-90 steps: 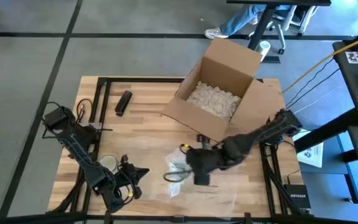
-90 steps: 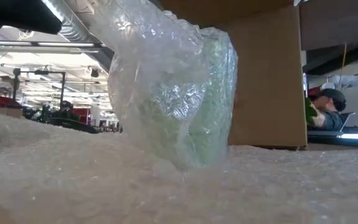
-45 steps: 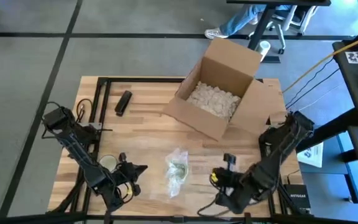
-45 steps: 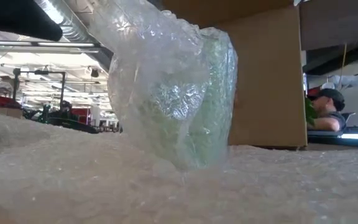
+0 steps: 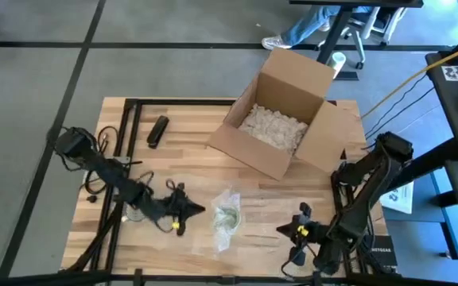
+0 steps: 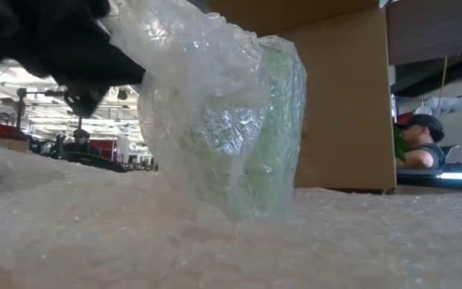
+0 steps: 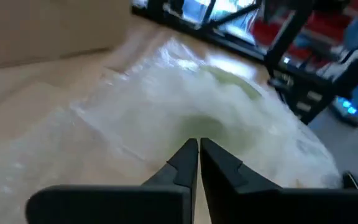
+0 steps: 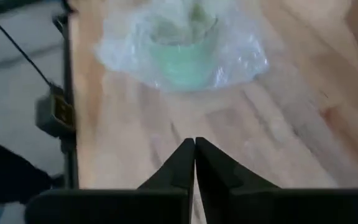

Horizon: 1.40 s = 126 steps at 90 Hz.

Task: Wrap mug
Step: Put the wrapped green mug into the cardboard box

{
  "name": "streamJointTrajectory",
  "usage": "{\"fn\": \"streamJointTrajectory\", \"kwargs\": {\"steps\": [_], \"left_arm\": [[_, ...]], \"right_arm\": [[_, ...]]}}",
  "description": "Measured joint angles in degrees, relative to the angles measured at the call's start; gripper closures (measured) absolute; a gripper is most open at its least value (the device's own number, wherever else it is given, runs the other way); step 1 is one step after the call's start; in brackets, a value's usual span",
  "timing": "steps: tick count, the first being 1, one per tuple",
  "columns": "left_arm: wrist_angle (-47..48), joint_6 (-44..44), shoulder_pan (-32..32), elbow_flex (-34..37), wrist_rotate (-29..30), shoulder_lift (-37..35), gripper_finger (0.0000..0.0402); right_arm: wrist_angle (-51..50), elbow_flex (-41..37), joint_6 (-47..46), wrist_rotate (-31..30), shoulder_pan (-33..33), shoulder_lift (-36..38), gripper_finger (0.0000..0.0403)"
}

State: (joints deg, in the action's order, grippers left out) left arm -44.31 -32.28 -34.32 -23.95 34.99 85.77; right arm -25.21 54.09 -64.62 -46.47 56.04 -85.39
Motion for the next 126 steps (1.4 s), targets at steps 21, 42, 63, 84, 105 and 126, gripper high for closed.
{"fn": "streamJointTrajectory", "kwargs": {"steps": [21, 42, 63, 84, 105, 126], "left_arm": [[-1.61, 4.20, 6.97, 5.06, -8.31, -5.80, 0.0402], [-1.39, 9.97, 15.00, 6.58, -16.91, -8.59, 0.0402], [-1.32, 9.90, 17.63, 6.67, -22.25, -8.71, 0.0402], [-1.32, 9.52, 17.61, 6.65, -22.37, -8.71, 0.0402], [-1.16, 8.42, 17.61, 6.65, -22.35, -8.71, 0.0402], [1.89, 5.87, 17.26, 6.60, -22.39, -8.71, 0.0402]], "right_arm": [[31.44, -17.32, 14.78, 14.17, -12.03, 10.20, 0.0403], [26.33, -11.93, 25.88, 29.68, -27.01, 11.15, 0.0403], [16.25, -5.20, 29.22, 34.30, -33.48, 10.04, 0.0376], [16.00, 0.38, 32.15, 34.28, -34.00, 1.87, 0.0298], [9.13, 12.11, 33.41, 38.12, -35.55, -9.38, 0.0268], [-1.19, 23.41, 33.42, 38.35, -36.18, -17.92, 0.0267]]}}
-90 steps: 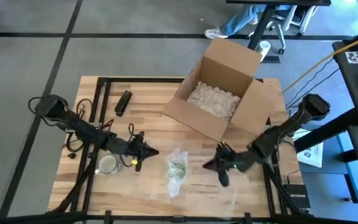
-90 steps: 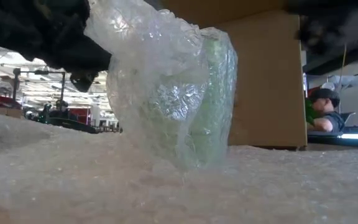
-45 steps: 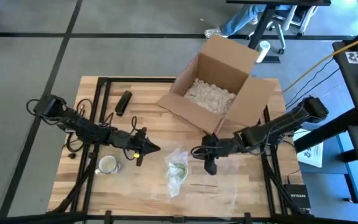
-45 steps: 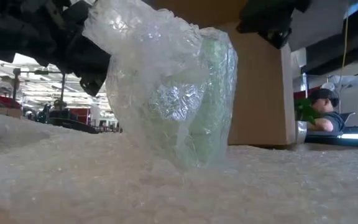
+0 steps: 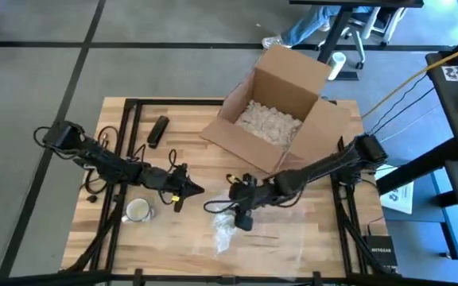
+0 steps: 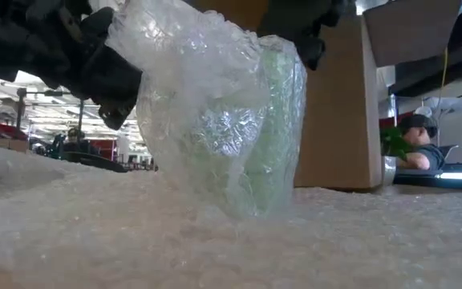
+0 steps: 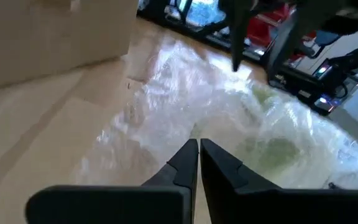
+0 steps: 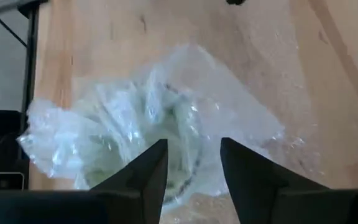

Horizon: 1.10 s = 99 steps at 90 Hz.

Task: Wrap mug
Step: Put the wrapped green mug into the cardboard box

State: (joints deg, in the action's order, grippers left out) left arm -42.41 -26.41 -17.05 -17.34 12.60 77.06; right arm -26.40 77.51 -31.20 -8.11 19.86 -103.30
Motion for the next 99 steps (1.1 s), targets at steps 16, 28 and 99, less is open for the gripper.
{"fn": "streamJointTrajectory", "kwargs": {"steps": [16, 28, 99], "left_arm": [[1.72, -0.61, -1.70, 0.00, 0.00, 0.00, 0.0402], [1.80, -0.61, -3.30, 0.00, -0.02, 0.00, 0.0402], [1.22, -2.89, -6.05, 0.00, 0.02, 0.00, 0.0402]], "right_arm": [[-3.88, 4.86, -0.69, 1.31, -0.84, -4.10, 0.0267], [-8.20, 5.98, -2.97, 3.89, -1.65, -6.25, 0.0267], [-10.13, 8.96, -1.92, 7.96, -0.25, -8.92, 0.0396]]}}
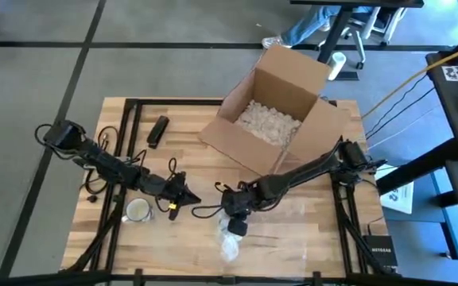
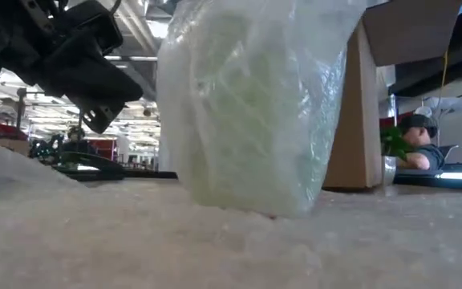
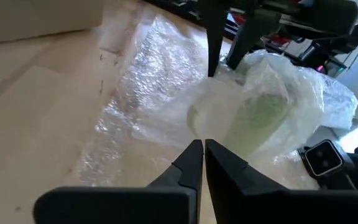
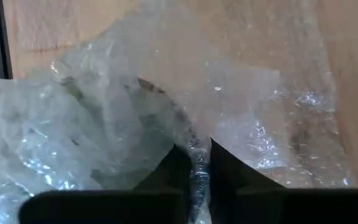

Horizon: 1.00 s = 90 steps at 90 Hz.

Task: Wrap mug
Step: Put the wrapped green mug into the cardboard box

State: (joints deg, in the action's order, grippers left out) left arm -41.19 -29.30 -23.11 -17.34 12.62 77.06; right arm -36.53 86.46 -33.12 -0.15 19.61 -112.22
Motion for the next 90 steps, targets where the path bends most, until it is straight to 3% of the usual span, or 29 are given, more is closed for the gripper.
{"fn": "streamJointTrajectory", "kwargs": {"steps": [35, 46, 58, 74, 90], "left_arm": [[0.27, -0.12, -0.60, 0.00, 0.48, 0.00, 0.0402], [0.36, -0.11, -0.64, 0.00, 0.48, 0.00, 0.0402], [0.34, -0.11, -0.86, 0.00, 0.50, 0.00, 0.0402], [0.08, -0.26, -0.90, 0.00, 0.52, 0.00, 0.0402], [-0.02, -0.27, -0.90, 0.00, 0.62, 0.00, 0.0402]], "right_arm": [[-11.25, 15.33, 2.14, -8.45, 4.73, 0.09, 0.0401], [-11.71, 18.90, 2.97, -8.86, 7.98, 0.09, 0.0401], [-11.92, 24.42, 6.93, -13.73, 11.55, 0.09, 0.0402], [-18.85, 33.60, 12.53, -26.67, 14.26, 0.13, 0.0402], [-35.39, 43.18, 11.31, -40.20, 14.13, 0.31, 0.0402]]}}
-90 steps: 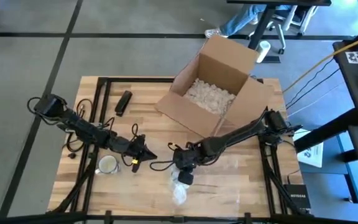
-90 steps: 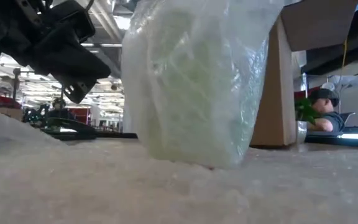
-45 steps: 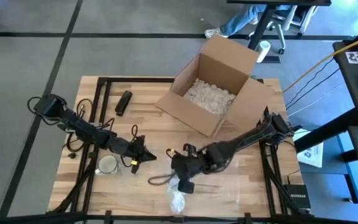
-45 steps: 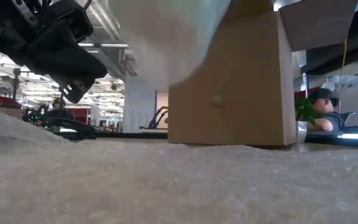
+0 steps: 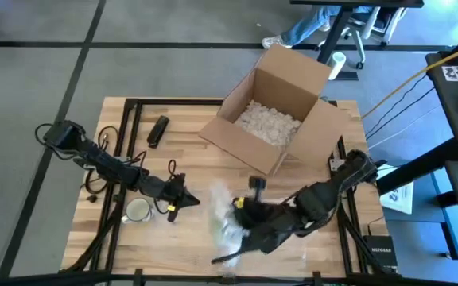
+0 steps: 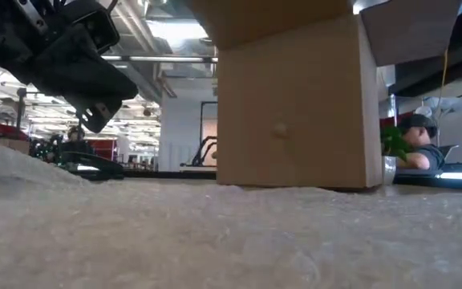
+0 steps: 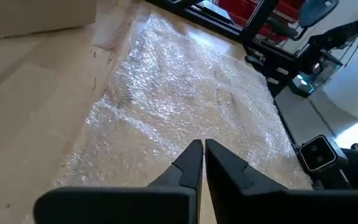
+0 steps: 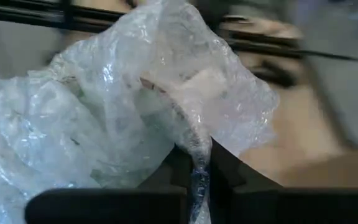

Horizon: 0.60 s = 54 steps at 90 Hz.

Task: Wrap mug
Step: Put the wrapped green mug into the cardboard box

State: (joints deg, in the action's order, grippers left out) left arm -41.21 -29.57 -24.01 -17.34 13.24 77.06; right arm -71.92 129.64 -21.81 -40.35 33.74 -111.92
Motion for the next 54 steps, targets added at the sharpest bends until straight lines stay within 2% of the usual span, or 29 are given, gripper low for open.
{"fn": "streamJointTrajectory", "kwargs": {"steps": [10, 33, 54], "left_arm": [[0.02, 0.00, 0.00, 0.00, 0.01, 0.00, 0.0402], [0.04, 0.02, -0.02, 0.00, 0.04, 0.02, 0.0402], [0.02, 0.01, 0.00, 0.00, 0.04, 0.02, 0.0402]], "right_arm": [[-7.34, 5.34, -0.86, -5.67, -0.45, 0.01, 0.0402], [-6.25, 3.85, -0.87, -14.47, -0.70, 9.01, 0.0402], [-2.57, 3.85, 1.70, -14.45, -0.75, 14.04, 0.0403]]}}
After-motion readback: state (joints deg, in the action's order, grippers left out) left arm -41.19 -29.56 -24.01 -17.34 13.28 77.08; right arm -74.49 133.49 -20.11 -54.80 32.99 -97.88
